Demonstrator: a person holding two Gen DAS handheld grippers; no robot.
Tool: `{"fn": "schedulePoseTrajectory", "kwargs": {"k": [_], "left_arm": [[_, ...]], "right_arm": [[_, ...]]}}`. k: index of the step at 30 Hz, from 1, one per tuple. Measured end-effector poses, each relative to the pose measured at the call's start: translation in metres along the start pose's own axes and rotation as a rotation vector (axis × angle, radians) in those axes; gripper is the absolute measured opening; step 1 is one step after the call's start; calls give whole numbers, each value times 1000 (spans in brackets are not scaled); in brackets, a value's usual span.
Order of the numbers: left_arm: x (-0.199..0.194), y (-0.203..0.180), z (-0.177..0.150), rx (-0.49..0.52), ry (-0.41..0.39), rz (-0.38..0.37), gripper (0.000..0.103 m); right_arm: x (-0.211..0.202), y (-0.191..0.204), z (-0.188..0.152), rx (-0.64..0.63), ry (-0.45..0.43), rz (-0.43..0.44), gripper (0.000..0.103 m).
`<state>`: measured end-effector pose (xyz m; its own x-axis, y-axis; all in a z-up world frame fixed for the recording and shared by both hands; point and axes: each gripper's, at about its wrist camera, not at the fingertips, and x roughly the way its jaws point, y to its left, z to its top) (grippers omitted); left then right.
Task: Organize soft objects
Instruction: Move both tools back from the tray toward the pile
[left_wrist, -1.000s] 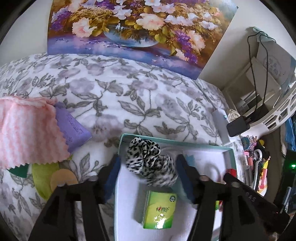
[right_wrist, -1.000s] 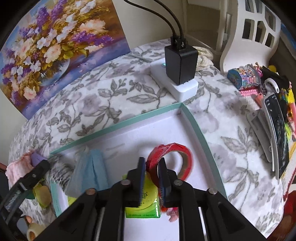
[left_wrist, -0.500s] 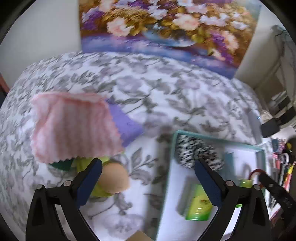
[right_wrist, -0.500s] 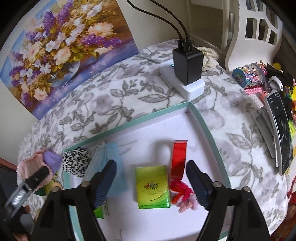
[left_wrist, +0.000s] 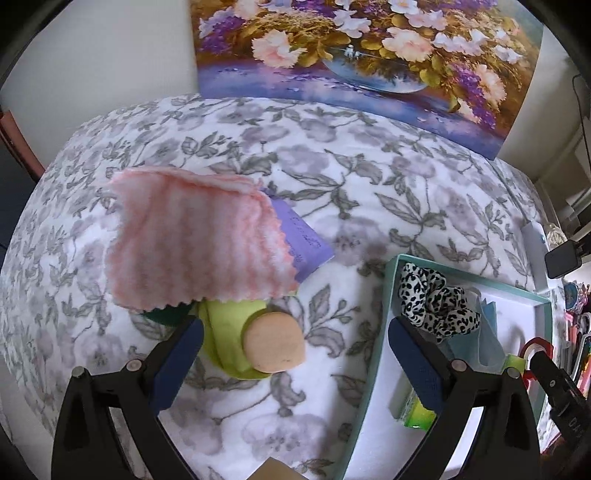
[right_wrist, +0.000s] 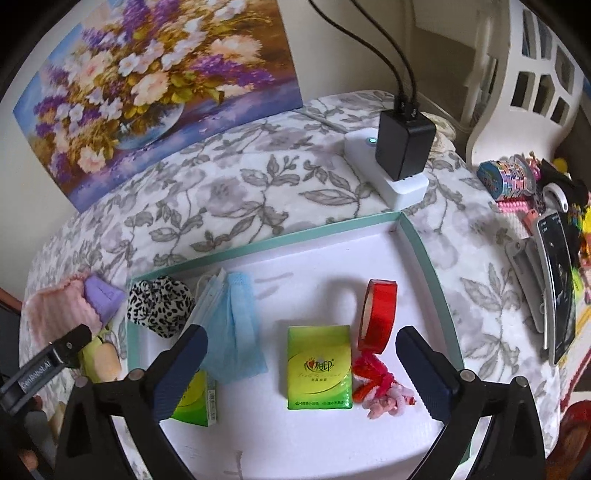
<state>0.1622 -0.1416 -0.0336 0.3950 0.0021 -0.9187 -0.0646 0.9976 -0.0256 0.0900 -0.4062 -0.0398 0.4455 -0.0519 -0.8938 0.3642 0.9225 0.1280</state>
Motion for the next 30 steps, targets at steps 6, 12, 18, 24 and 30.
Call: {"fn": "schedulePoseTrajectory", "kwargs": {"k": [6,12,18,24,30], "left_arm": [[-16,19,1,-37,-27,-2,100],[-42,54,2,-117,-95,27,100],[-58,86,1,-181,-137,42,100],[-63,117,-5,-237,-152,72,100],[-63,153,-8,-323,-154,104,100]], "right_arm": [[-5,10,-4,-17,-27,1,103],[-22,26,-5,-6,-107,45,103],[-28,56,-12,-56,-97,105,103],[-29,108,-26,-173,-73,172,103],[-19,148,-39,-256,-39,203,103]]}}
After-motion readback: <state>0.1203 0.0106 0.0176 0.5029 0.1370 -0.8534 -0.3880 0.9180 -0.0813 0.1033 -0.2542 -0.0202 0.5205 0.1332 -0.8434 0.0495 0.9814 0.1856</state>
